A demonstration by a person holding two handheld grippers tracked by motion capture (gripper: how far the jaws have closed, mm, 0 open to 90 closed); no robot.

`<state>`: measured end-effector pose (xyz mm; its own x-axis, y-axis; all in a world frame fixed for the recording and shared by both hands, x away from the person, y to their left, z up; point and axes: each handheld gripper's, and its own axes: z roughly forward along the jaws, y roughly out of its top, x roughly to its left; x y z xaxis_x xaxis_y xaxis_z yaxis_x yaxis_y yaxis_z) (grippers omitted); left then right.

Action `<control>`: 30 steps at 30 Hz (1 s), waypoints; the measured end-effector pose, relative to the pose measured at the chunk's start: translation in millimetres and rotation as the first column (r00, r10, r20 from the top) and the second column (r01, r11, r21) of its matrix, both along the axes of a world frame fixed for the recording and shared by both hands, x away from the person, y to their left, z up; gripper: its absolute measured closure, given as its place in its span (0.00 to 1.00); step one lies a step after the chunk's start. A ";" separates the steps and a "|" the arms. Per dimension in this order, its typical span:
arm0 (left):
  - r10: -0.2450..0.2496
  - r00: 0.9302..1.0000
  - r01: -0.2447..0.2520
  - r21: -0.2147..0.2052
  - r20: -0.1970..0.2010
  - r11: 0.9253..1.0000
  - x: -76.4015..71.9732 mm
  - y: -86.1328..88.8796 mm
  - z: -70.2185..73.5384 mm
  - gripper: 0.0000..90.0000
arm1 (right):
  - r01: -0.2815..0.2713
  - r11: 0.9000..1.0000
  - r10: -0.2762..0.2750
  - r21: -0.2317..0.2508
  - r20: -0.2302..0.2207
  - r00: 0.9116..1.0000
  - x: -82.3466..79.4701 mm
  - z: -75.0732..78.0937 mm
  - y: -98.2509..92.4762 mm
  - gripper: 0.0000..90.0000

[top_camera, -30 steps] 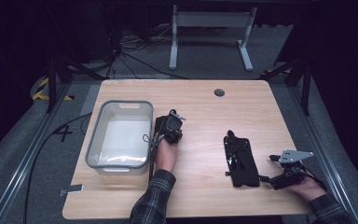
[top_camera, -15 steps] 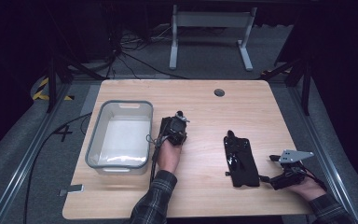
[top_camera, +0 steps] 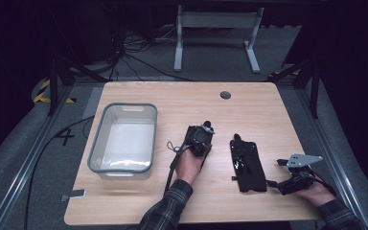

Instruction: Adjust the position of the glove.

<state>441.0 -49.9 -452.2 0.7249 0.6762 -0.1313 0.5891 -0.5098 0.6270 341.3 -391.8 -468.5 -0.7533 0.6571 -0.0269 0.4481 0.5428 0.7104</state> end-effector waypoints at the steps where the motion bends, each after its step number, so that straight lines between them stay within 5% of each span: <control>1: -0.013 1.000 0.013 -0.001 0.000 1.000 -1.3 -2.7 0.0 1.00 | 0.000 1.000 0.000 0.000 0.000 1.000 0.0 0.0 0.0 0.04; 7: -0.038 0.999 0.038 -0.031 0.012 0.999 -5.3 -6.6 5.1 1.00 | -0.001 1.000 0.001 0.000 0.000 1.000 0.0 0.0 -0.1 0.04; 15: 0.024 0.998 -0.021 -0.053 0.059 0.998 6.1 30.4 19.4 1.00 | -0.002 1.000 0.002 0.001 -0.001 1.000 -0.2 0.0 -0.2 0.04; 24: 0.055 0.998 -0.055 -0.001 0.025 0.998 20.0 45.8 7.3 1.00 | -0.002 1.000 0.002 0.000 -0.001 1.000 -0.2 0.0 -0.2 0.04; 30: 0.007 1.000 -0.008 0.038 0.024 0.999 12.7 36.7 3.3 1.00 | -0.002 1.000 0.002 0.000 0.000 1.000 -0.2 0.0 -0.2 0.04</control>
